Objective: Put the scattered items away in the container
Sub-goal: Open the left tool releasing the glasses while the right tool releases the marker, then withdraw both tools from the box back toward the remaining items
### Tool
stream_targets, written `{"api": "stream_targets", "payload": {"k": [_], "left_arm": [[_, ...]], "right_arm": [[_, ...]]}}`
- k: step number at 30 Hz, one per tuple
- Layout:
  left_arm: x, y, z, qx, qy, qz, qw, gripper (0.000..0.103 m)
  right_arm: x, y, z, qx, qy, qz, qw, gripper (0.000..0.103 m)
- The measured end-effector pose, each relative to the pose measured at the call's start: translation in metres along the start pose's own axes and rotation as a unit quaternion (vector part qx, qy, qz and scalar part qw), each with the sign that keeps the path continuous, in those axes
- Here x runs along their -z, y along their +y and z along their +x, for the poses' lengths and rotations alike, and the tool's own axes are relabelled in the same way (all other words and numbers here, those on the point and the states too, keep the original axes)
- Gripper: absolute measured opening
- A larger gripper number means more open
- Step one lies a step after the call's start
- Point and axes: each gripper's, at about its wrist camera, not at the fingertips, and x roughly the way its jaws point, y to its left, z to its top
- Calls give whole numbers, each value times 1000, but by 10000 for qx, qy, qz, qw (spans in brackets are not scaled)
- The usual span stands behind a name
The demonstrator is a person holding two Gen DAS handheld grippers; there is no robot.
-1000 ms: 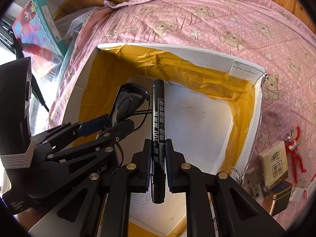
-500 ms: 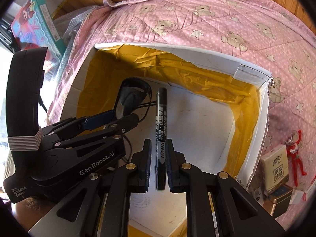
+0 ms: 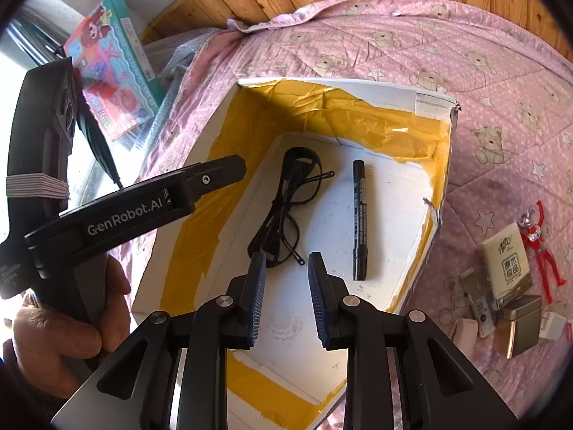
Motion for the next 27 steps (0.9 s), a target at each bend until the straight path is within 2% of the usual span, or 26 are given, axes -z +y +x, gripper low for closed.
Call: {"api": "stream_targets", "payload": {"k": [7, 17, 27], "left_arm": [[37, -4, -33, 218, -258, -62, 9994, 52], [102, -29, -88, 513, -799, 313, 9950, 55], [156, -61, -115, 857, -914, 441, 9911, 55]], "right_arm": [[45, 9, -30, -251, -388, -156, 9988, 29], [111, 22, -72, -362, -1226, -543, 9903, 29], [166, 10, -100, -615, -1579, -445, 9845, 30]]}}
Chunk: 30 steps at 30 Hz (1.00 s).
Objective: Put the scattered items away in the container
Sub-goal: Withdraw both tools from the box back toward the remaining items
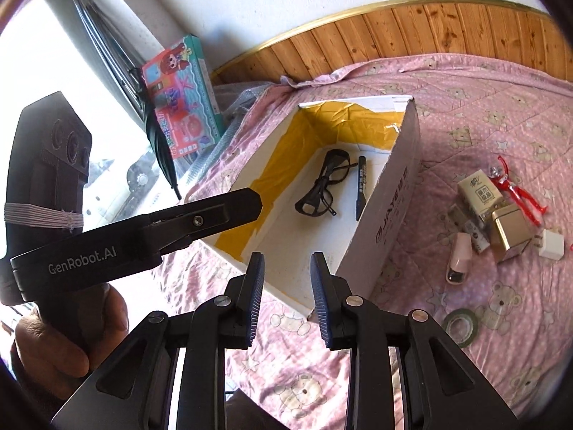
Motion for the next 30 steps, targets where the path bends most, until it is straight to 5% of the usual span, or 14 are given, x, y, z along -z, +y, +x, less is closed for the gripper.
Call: {"api": "stream_targets", "payload": {"k": [15, 30], "left_arm": [[53, -59, -10, 81, -141, 494, 9986, 55], [83, -123, 55, 499, 610, 1011, 9918, 55]], "right_arm": [[51, -35, -60, 27, -356, 372, 9987, 30], [90, -124, -87, 610, -427, 1243, 9894, 33]]}}
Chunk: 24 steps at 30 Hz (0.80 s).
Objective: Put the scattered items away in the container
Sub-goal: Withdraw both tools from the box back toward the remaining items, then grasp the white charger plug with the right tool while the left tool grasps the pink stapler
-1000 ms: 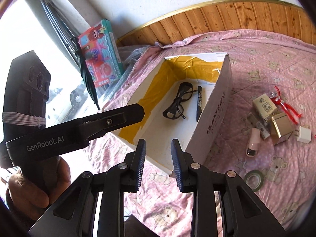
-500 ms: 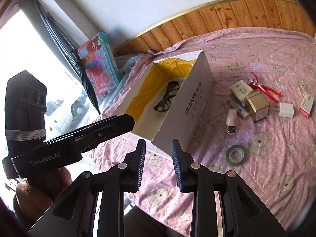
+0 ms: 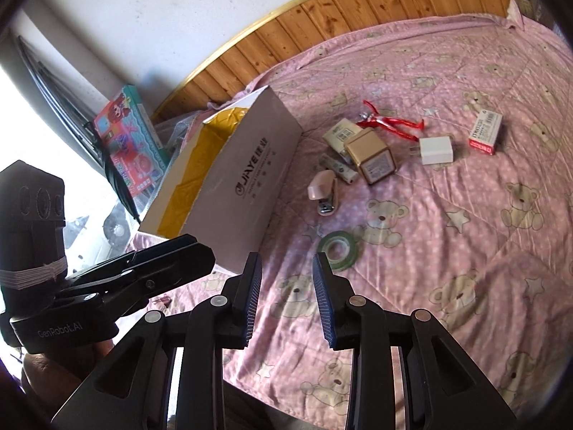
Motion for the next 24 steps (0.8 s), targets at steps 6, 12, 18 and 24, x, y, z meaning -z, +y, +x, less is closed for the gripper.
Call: {"api": "stream_targets", "payload": {"k": [6, 12, 18, 24], "left_arm": [[-10, 0, 34, 3, 235, -39, 9997, 55], [-24, 2, 65, -78, 414, -33, 9991, 56], [-37, 12, 95, -182, 542, -154, 9982, 56], [-48, 23, 123, -226, 691, -318, 9969, 56]], "right_arm": [[5, -26, 10, 245, 104, 199, 9994, 33], [-6, -45, 11, 483, 23, 306, 9984, 33], [-24, -60, 15, 830, -88, 280, 9961, 36], [-49, -76, 28, 1236, -154, 200, 9920, 40]]}}
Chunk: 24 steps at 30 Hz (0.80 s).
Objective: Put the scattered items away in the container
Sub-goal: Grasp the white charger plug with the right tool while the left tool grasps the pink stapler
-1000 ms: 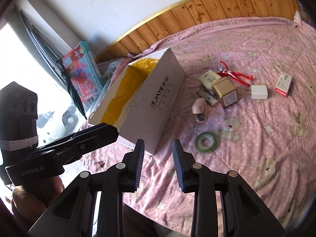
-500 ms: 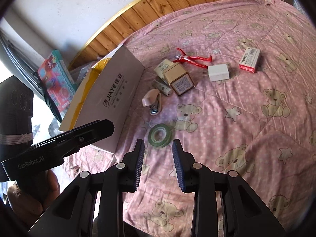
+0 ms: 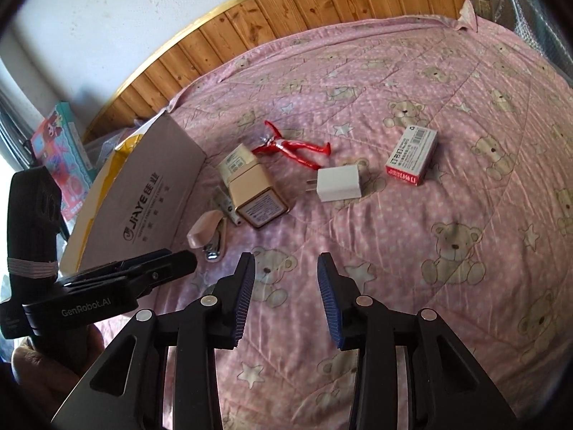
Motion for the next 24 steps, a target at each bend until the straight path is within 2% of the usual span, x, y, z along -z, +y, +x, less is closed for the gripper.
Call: {"api": "stream_targets", "payload": {"k": [4, 10, 14, 16, 19, 20, 22, 24], "left_arm": [[-8, 5, 17, -40, 92, -89, 9999, 56], [-16, 18, 43, -115, 233, -287, 9993, 57], [-18, 23, 55, -121, 307, -341, 9989, 57], [-19, 26, 58, -220, 260, -335, 9989, 58], [-20, 31, 61, -177, 213, -349, 9990, 57], [-20, 31, 60, -235, 170, -300, 9991, 54], [-21, 34, 59, -278, 125, -315, 9990, 30], [-21, 37, 59, -260, 111, -334, 9990, 27]], "right_arm": [[-21, -7, 19, 305, -66, -80, 9995, 45], [-47, -17, 58, 809, 21, -229, 9965, 47], [-53, -20, 80, 886, 190, -319, 9954, 47], [-54, -21, 88, 954, 229, -380, 9944, 47], [-53, -27, 97, 928, 283, -323, 9948, 47], [-53, -29, 97, 887, 241, -285, 9954, 46], [-54, -31, 96, 888, 203, -258, 9955, 46], [-54, -33, 95, 848, 195, -205, 9960, 46]]}}
